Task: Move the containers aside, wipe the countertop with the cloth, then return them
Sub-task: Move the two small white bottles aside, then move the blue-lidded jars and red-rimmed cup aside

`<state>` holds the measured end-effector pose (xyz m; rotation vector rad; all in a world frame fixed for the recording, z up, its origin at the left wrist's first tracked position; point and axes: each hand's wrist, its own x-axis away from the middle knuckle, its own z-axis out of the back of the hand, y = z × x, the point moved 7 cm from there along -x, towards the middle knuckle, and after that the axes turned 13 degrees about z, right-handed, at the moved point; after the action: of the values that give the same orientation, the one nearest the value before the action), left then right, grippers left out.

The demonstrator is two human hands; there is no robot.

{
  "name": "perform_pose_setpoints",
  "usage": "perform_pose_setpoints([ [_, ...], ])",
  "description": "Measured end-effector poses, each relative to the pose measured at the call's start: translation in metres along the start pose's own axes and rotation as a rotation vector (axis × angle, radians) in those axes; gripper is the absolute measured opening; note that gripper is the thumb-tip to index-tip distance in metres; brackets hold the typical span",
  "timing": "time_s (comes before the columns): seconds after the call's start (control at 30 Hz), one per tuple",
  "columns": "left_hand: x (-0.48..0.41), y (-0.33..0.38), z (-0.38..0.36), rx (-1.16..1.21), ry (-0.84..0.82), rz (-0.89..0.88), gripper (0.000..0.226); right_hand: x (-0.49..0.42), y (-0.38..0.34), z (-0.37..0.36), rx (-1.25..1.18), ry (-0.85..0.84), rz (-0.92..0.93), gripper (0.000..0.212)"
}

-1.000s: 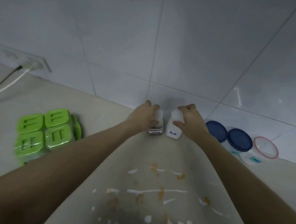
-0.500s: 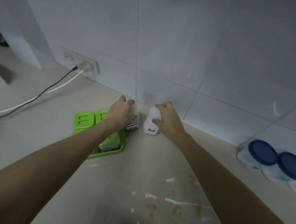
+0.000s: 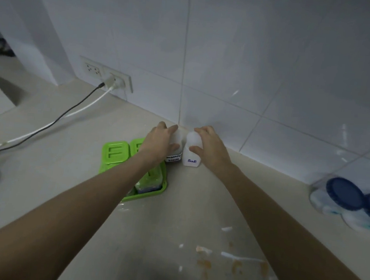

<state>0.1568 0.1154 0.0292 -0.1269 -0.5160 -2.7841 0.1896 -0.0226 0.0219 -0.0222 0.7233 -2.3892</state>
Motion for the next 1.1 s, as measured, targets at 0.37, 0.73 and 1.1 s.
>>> perform_pose_setpoints([
  [0.37, 0.030, 0.083, 0.006, -0.054, 0.176, -0.299, 0.053, 0.110, 0.076, 0.083, 0.160, 0.014, -0.244, 0.054],
  [0.73, 0.095, 0.246, -0.096, -0.047, -0.124, -0.514, 0.050, 0.272, 0.184, 0.182, 0.299, 0.032, -0.514, 0.056],
  [1.1, 0.111, 0.385, -0.193, -0.114, -0.419, -0.386, 0.103, 0.301, 0.274, 0.220, 0.572, -0.237, -0.503, 0.071],
])
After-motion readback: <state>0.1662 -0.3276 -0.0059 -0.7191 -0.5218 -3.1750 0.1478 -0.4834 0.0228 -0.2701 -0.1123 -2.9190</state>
